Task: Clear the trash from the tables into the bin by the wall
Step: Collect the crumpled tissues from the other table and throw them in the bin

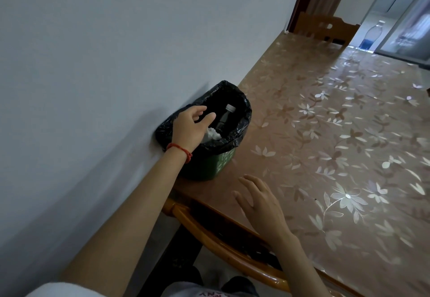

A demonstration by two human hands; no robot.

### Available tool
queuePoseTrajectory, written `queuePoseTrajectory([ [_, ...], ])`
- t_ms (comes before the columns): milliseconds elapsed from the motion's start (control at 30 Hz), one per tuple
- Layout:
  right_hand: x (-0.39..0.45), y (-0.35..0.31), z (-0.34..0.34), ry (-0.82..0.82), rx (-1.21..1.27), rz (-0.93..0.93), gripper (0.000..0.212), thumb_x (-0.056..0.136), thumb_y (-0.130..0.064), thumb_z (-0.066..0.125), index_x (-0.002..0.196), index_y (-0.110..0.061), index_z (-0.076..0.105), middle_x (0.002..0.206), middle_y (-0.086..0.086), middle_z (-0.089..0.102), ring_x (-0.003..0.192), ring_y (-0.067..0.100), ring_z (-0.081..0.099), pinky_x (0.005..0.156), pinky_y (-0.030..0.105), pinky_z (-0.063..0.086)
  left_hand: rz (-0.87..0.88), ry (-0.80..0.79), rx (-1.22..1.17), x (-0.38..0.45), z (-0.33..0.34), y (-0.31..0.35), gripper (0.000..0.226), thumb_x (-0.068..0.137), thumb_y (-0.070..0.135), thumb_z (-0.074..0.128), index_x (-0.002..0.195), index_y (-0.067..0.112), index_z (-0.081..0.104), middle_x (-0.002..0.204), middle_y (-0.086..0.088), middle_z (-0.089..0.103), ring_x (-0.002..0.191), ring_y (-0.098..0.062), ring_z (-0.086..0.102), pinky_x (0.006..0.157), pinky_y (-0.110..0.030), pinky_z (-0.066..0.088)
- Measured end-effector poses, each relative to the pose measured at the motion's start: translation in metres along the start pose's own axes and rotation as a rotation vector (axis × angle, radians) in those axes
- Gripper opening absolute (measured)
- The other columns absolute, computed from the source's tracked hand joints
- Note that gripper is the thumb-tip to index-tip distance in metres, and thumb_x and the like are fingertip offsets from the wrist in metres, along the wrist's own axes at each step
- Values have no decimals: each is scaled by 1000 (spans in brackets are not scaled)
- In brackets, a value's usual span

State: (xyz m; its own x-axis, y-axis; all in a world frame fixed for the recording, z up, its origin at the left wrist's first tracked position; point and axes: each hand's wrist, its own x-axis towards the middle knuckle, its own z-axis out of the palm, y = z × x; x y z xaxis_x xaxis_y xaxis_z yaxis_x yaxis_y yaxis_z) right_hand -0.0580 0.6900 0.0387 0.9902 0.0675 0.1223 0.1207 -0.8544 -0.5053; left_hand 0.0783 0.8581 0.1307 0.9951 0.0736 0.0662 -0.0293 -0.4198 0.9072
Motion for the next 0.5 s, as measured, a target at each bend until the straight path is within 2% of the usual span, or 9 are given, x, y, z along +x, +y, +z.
queuePoseTrajectory([
  [100,-2,-1,-4,8,10,17,73,83,-69,17,129,-23,49,135,-5,48,124,10,43,94,24,40,112,-9,77,-21,0,1,38,83,29,62,117,12,60,119,-3,61,106,-11,54,91,-19,42],
  [167,-4,1,-7,16,-4,33,62,87,-61,27,130,-22,49,135,-4,48,125,11,43,95,24,38,221,-34,131,-39,2,-2,38,83,26,63,117,9,60,115,-2,60,103,-10,54,87,-10,40],
  [233,-8,5,-10,17,-27,60,51,91,-50,39,131,-21,48,137,-2,47,126,12,42,97,24,38,317,-90,213,-57,8,-10,40,84,27,62,118,7,59,119,-8,59,111,-18,54,94,-18,38],
  [300,-14,11,-13,32,-45,102,47,92,-44,45,131,-18,48,137,1,47,126,14,42,98,27,39,375,-163,310,-73,16,-20,48,84,38,56,122,8,57,125,-11,57,120,-23,50,100,-25,34],
  [400,-27,24,-17,67,-103,172,46,92,-40,48,130,-15,49,137,6,48,126,19,44,99,30,39,504,-272,541,-88,31,-40,55,85,48,41,122,9,57,126,-12,58,120,-27,52,101,-36,38],
  [500,-42,36,-20,77,-162,262,48,91,-41,47,131,-14,47,141,9,45,126,23,45,99,36,41,542,-401,738,-92,45,-55,66,92,55,18,123,10,56,126,-11,59,118,-27,54,98,-46,43],
])
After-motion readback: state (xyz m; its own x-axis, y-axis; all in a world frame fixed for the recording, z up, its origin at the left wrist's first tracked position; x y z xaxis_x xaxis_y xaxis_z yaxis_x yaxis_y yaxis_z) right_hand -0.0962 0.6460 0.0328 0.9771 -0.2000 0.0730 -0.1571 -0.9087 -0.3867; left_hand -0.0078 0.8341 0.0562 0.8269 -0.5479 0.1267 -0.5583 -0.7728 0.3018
